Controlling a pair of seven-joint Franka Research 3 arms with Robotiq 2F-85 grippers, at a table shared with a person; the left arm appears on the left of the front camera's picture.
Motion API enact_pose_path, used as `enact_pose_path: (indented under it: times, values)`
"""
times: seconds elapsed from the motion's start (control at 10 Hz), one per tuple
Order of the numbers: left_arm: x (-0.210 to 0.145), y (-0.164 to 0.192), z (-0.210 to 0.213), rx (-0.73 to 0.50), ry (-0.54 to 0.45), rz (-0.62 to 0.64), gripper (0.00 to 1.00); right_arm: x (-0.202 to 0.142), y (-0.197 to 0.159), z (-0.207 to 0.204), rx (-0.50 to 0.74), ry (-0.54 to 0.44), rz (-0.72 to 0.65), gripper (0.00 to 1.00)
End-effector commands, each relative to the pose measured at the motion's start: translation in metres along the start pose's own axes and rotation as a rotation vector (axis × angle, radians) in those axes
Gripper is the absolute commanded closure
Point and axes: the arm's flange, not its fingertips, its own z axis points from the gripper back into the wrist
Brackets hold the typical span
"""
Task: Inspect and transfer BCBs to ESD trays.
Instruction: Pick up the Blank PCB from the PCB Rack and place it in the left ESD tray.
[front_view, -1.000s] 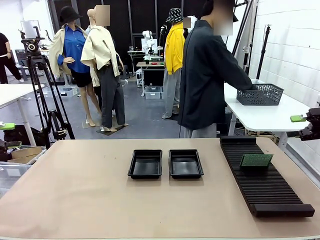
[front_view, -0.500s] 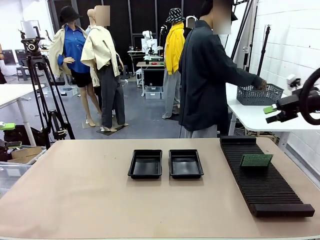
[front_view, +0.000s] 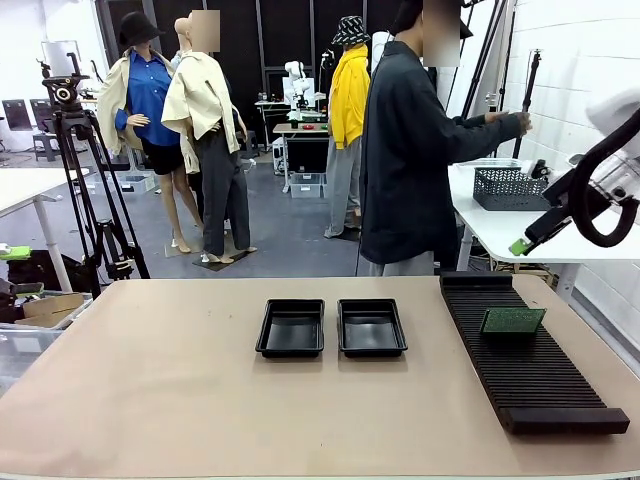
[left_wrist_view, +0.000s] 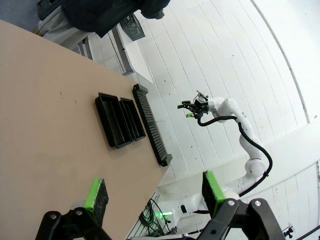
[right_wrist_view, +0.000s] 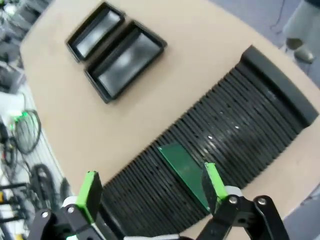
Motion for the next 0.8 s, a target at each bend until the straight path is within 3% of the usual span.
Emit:
enact_pose_path:
  times: [0.0, 0.3, 0.7]
  values:
    - [-0.001, -0.002, 0.001, 0.01, -0.004, 0.006, 0.0, -0.003, 0.01, -0.006, -0.138, 0.048, 0.14, 0.0]
    - [-0.001, -0.002, 0.001, 0.01, -0.004, 0.006, 0.0, -0.002, 0.019, -0.024, -0.258, 0.2, 0.322, 0.0]
    - [-0.001, -0.002, 0.001, 0.01, -0.004, 0.006, 0.0, -0.006, 0.032, -0.039, -0.225, 0.357, 0.556, 0.0]
